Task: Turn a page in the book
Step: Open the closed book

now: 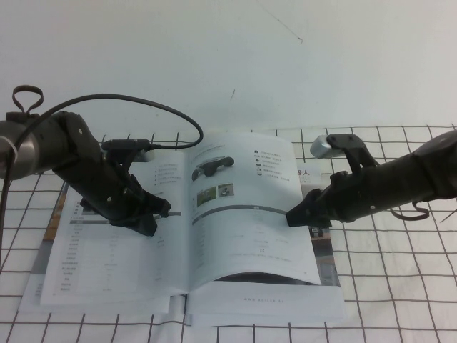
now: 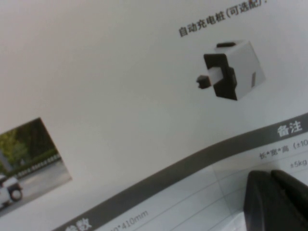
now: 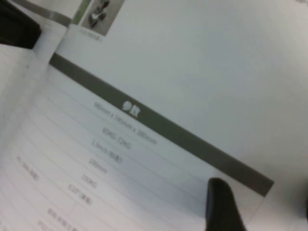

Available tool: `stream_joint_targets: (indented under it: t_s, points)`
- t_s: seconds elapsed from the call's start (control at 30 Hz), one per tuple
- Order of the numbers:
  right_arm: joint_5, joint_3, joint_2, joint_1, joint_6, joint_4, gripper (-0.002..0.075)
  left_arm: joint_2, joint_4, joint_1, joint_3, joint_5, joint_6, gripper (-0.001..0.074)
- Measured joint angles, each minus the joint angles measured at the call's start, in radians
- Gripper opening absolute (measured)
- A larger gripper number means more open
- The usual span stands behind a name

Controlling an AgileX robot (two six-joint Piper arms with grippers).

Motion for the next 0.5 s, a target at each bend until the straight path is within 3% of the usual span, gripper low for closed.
stream_joint_targets:
  t_s: [0.5]
  points:
    - [0.110, -0.025, -0.021, 0.015, -0.056, 0.088, 0.0367, 0.000, 0.000, 0.000, 0.000, 0.000, 0.000, -0.0002]
